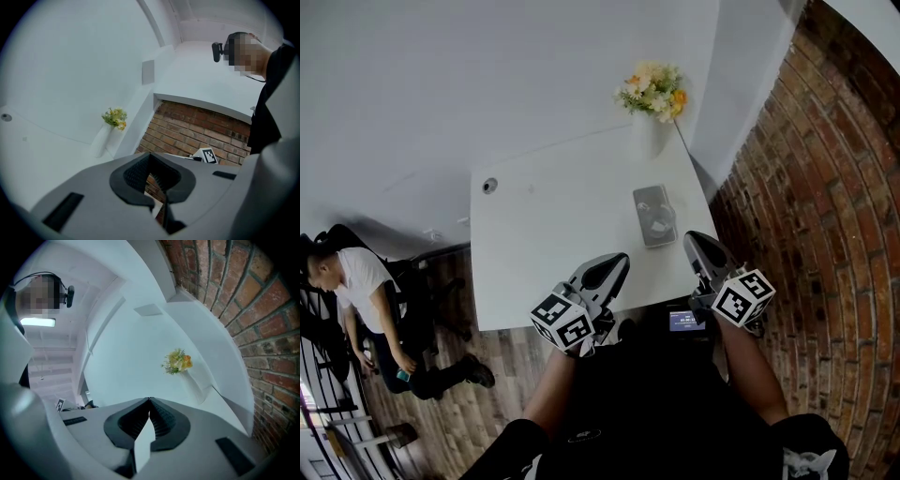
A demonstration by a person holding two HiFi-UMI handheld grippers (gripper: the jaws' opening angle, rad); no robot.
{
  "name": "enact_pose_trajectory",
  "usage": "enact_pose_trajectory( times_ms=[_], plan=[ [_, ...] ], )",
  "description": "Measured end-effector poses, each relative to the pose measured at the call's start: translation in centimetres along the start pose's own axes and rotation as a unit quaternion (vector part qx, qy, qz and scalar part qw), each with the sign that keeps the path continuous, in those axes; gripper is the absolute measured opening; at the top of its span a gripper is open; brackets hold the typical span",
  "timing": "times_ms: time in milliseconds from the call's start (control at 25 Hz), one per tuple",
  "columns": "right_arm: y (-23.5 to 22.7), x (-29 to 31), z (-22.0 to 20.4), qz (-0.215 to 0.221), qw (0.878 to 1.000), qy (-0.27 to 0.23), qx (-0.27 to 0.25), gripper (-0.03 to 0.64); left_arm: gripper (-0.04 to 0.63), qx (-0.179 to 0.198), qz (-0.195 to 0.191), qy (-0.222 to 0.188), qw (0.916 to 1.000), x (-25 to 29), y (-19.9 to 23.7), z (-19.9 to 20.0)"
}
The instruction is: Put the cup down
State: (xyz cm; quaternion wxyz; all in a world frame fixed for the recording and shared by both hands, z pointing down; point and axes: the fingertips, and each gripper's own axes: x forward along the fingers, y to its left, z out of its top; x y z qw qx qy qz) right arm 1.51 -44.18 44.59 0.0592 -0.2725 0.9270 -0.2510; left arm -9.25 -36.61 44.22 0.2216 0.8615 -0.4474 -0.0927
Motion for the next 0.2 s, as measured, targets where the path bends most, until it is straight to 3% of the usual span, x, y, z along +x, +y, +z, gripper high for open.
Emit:
enact_pose_trajectory(
  times_ms=[200],
  plan=[
    [-0.2,-0.02,0.01,-0.004,1.0,-0.001,0.001,0.014,0.008,-0.002,-0.007,0.002,1.0,0.17,-0.2,-0.17]
  ],
)
